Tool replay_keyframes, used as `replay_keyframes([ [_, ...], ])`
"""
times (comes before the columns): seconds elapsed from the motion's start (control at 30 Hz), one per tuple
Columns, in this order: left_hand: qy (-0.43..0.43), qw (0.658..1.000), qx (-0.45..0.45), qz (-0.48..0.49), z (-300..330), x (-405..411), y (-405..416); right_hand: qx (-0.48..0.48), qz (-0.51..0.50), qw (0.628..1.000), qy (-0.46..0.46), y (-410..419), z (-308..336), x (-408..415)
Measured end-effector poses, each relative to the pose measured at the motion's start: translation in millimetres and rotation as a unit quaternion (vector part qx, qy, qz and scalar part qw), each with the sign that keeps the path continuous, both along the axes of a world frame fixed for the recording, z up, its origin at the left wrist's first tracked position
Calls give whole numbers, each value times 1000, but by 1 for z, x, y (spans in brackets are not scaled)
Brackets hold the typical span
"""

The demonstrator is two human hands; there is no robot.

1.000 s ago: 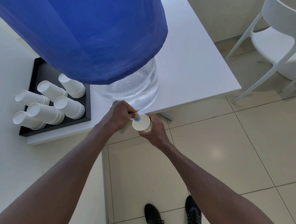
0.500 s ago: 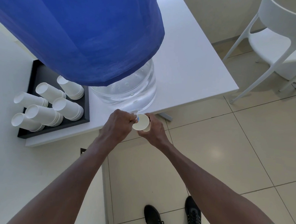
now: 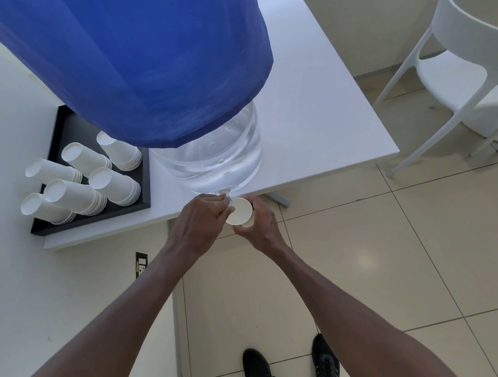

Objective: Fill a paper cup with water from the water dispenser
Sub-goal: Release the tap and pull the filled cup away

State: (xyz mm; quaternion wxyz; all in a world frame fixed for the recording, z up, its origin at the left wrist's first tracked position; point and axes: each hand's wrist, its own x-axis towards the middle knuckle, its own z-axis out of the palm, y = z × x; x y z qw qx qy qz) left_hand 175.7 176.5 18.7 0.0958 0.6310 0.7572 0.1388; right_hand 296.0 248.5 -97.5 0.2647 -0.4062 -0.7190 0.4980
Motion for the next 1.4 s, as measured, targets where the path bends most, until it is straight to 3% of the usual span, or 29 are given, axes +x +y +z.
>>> replay_keyframes([
  [0.17, -55, 996, 43, 51, 4, 18, 7, -2, -15, 1000, -20, 10, -3, 20],
  [0.67, -83, 993, 45, 68, 5, 59, 35, -10, -91, 996, 16, 51, 41, 99],
  [0.97, -72, 991, 60, 92, 0, 81, 56, 41, -137, 989, 31, 118, 74, 115],
  [1.4, -63, 991, 41, 109, -15, 81, 55, 17, -153, 988, -14, 184, 51, 108],
])
